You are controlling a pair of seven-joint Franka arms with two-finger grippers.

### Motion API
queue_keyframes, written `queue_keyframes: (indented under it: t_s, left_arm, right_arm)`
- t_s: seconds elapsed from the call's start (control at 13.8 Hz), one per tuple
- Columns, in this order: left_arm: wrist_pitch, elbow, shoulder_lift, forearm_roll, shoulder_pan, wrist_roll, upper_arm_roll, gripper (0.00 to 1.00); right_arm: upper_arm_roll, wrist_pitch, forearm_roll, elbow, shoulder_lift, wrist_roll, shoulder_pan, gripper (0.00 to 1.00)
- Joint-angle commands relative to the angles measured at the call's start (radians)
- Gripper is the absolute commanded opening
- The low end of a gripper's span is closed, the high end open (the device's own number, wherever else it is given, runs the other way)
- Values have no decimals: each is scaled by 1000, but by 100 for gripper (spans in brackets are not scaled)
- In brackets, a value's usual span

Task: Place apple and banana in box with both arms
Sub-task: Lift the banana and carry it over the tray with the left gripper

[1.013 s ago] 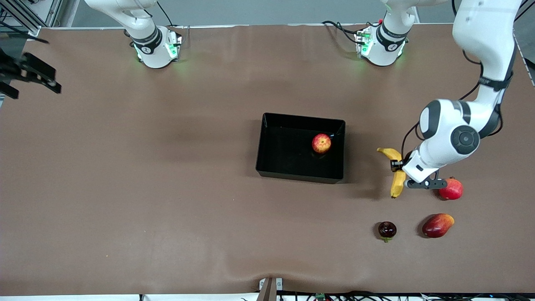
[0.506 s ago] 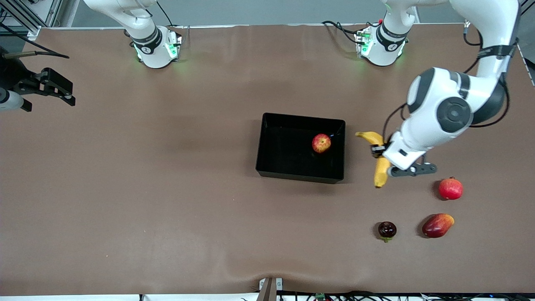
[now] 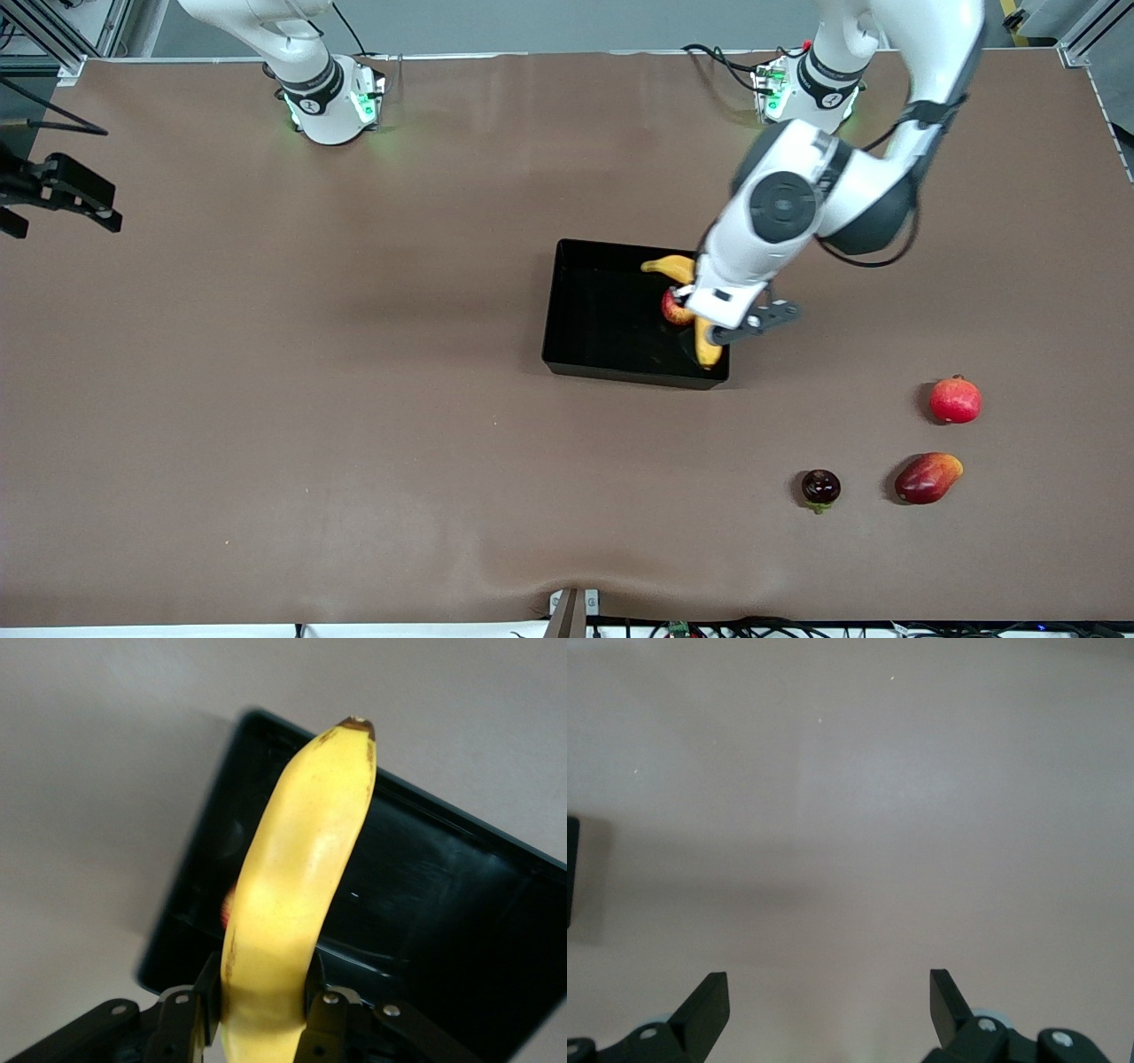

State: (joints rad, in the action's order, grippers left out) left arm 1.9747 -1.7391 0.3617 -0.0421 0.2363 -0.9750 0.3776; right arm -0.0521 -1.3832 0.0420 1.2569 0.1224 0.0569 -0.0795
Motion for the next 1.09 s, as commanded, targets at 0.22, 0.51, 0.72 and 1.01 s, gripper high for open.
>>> queue_keyframes:
  t_s: [0.22,0.51,0.72,1.01]
  left_arm:
    - [-10,78,117,-15,118,-211,-11,0]
    - [9,75,175,-25,181,-293,-9,0]
    - [53,75,218,-27,202,-300,-11,0]
    - [127,87,261,-94,204,-301,-16,0]
  right_arm:
    - [-3,-108,13,213,-76,-2,-12,100]
    - [1,2,-13,226,-79,-3,-26,100]
    - [-2,101,-97,262,-78,-3,-20,100]
    - [-44,79,-145,260,-83,38,3,100]
